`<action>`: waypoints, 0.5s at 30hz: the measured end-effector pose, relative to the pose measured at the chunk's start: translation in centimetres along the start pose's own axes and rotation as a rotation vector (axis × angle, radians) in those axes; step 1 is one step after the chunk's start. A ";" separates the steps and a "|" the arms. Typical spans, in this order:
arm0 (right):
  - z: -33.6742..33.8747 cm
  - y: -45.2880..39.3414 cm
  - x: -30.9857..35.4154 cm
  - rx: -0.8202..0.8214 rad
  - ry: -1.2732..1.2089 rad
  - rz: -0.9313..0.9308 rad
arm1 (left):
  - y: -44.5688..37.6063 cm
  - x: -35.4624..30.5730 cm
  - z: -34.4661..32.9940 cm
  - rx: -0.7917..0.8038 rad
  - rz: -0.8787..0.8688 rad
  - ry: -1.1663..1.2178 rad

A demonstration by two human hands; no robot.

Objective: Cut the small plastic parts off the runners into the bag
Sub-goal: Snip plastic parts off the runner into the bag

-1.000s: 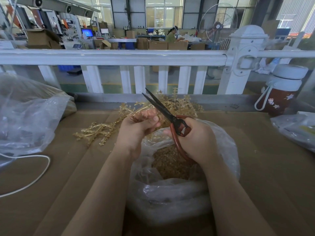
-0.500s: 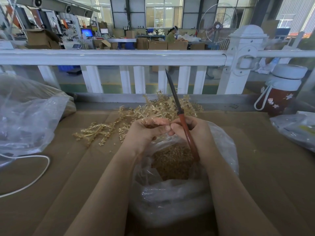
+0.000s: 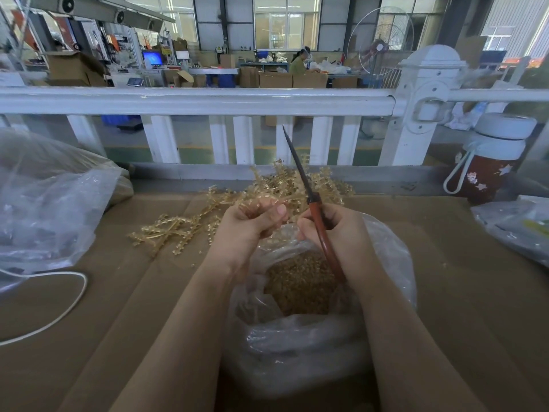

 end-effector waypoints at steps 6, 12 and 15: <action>0.1 0.3 -0.2 -0.033 0.325 0.054 | -0.4 -0.2 0.8 -0.087 -0.044 0.073; 0.1 0.5 0.1 -0.035 0.574 0.157 | -0.5 -0.3 1.4 -0.111 -0.054 0.154; 0.1 0.7 0.3 -0.041 0.608 0.184 | -0.4 -0.4 1.3 -0.091 -0.060 0.142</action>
Point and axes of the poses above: each hand's wrist, its own y-axis away from the middle knuckle, its own z-axis out of the back of the hand, x = y × z, the point moved 5 cm from there along -y, towards the middle knuckle, and after that the axes turned 3 degrees about -y, right-handed, at the moved point
